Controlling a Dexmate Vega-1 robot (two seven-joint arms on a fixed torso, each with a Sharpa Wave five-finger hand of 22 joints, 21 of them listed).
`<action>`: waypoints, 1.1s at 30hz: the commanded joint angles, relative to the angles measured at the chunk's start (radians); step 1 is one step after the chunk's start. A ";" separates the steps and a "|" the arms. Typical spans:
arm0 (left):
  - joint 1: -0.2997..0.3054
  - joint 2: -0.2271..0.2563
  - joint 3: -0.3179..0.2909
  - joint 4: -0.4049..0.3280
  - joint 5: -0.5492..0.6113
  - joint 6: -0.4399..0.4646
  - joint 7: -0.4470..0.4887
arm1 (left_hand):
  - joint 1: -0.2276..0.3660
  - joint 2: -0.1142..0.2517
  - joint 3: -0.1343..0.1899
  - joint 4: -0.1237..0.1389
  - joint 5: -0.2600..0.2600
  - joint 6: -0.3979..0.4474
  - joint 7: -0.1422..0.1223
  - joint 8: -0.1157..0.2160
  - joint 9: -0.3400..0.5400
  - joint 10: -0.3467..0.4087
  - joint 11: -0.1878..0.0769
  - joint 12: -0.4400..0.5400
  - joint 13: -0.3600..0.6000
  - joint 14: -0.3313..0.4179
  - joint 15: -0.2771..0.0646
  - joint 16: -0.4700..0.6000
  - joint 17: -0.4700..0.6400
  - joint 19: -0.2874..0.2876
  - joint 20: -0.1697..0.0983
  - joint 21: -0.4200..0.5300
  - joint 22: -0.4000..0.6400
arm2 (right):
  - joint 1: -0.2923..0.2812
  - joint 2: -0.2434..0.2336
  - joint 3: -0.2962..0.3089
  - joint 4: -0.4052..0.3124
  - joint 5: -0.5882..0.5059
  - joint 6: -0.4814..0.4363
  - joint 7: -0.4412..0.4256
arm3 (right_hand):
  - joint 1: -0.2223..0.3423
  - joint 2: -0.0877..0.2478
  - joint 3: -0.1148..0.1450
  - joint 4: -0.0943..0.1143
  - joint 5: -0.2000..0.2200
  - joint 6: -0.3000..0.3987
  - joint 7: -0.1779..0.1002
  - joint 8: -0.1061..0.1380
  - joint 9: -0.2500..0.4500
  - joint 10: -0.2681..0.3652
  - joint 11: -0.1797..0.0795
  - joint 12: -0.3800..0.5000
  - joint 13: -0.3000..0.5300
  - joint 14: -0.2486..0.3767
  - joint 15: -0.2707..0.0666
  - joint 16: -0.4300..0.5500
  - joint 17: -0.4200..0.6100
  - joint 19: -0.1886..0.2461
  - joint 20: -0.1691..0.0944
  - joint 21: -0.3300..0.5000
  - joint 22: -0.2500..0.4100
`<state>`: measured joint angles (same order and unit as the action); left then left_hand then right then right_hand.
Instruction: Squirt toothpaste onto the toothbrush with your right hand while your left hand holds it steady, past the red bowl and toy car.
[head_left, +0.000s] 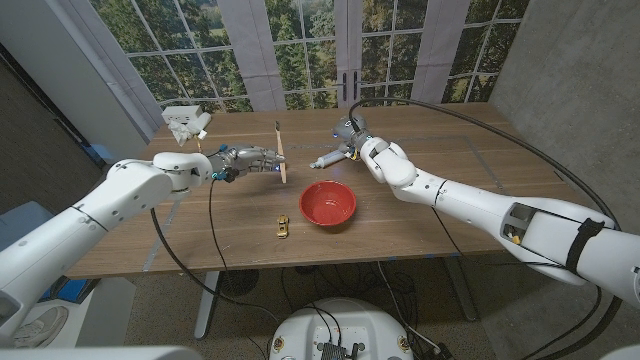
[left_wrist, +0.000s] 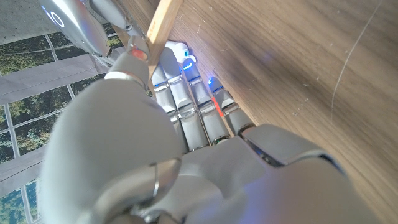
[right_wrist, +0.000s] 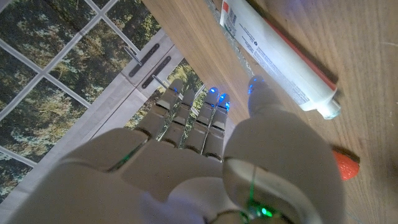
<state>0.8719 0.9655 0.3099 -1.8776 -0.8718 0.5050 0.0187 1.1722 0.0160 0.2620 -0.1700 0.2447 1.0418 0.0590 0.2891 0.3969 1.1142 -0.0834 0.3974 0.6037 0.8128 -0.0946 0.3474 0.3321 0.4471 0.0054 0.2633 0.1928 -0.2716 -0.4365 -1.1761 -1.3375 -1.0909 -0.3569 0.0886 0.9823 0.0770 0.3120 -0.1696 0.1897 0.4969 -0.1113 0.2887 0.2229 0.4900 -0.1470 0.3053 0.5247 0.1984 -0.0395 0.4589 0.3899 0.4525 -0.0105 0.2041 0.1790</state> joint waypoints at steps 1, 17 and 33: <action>0.040 0.013 -0.024 -0.024 -0.020 -0.020 0.027 | 0.117 0.109 0.006 -0.002 0.006 0.007 0.003 -0.004 0.004 0.066 -0.064 0.000 0.004 0.011 -0.145 0.001 0.002 0.001 0.006 0.005 0.003 | 0.000 -0.040 0.062 -0.022 0.131 0.155 0.009 | 0.034 0.000 -0.008 -0.001 -0.007 -0.021 -0.033 -0.013 -0.002 -0.027 -0.026 -0.022 -0.009 -0.046 -0.110 -0.024 -0.012 -0.031 0.001 -0.007 0.001; 0.048 0.015 -0.030 -0.021 -0.032 -0.021 0.035 | 0.117 0.110 0.005 -0.002 0.007 0.009 0.002 -0.007 0.004 0.068 -0.065 -0.001 0.004 0.011 -0.144 -0.001 0.002 0.002 0.006 0.006 0.003 | 0.056 0.021 0.046 0.112 0.182 0.209 0.039 | 0.093 -0.010 -0.015 0.004 -0.012 -0.089 -0.105 -0.066 -0.015 -0.088 -0.071 -0.089 -0.057 -0.139 -0.085 -0.085 -0.059 -0.121 0.028 -0.015 -0.004; 0.008 0.005 -0.012 -0.007 -0.033 0.011 0.038 | 0.116 0.112 0.005 -0.001 0.007 0.009 0.000 -0.010 0.005 0.069 -0.064 -0.003 0.007 0.010 -0.143 -0.003 0.003 0.003 0.006 0.008 0.003 | 0.114 0.065 -0.017 0.234 0.207 0.267 0.035 | 0.105 -0.020 -0.021 0.004 -0.008 -0.087 -0.100 -0.070 -0.016 -0.104 -0.070 -0.101 -0.071 -0.147 -0.072 -0.098 -0.074 -0.119 0.020 -0.011 -0.005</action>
<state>0.9013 0.9780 0.2861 -1.8966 -0.9038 0.4993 0.0558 1.1722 0.0160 0.2632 -0.1715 0.2481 1.0415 0.0588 0.2806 0.4018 1.1142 -0.0834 0.3859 0.6043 0.8128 -0.0946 0.3475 0.3318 0.4471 0.0054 0.2633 0.1928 -0.1934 -0.4001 -1.1570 -1.1789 -0.9042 -0.1297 0.1265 1.0753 0.0541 0.2911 -0.1655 0.1811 0.4085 -0.2146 0.2236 0.2044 0.3908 -0.2181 0.2070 0.4538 0.0606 -0.0357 0.3622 0.3154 0.3352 0.0180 0.1880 0.1721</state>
